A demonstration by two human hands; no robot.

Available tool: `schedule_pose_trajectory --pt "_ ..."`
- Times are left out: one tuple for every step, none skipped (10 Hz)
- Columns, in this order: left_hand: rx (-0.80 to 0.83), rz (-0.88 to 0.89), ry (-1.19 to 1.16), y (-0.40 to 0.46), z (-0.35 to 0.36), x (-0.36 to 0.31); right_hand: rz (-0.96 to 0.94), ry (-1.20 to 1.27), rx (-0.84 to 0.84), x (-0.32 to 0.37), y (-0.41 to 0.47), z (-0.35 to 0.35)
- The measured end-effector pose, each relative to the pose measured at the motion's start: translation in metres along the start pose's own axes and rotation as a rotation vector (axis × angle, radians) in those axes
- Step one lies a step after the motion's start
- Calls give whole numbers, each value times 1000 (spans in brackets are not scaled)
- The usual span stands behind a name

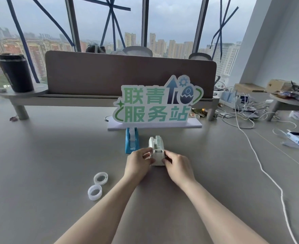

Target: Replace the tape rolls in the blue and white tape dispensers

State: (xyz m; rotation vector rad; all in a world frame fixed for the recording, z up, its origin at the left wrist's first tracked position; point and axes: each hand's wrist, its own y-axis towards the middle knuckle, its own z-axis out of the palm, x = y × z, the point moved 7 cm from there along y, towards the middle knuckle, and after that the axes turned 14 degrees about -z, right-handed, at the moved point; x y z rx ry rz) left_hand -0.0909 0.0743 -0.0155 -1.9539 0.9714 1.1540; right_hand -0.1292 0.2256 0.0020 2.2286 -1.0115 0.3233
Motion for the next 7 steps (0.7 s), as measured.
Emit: schedule_pose_trajectory --pt "-12 15 -15 15 6 -7 1 0 -28 -10 15 1" --pt "-23 26 -18 25 12 -14 15 -11 -9 -21 28 5" --pt "-38 21 -26 35 16 -17 34 0 -6 -31 37 8" --pt "-32 8 -31 42 23 -17 49 5 -1 -37 43 11" --pt "-50 26 8 42 26 -17 39 -6 2 -44 44 17" --pt "-38 48 38 42 27 -18 35 -8 12 -45 42 20" --pt "-45 66 51 38 27 -14 72 59 -26 -49 39 21"
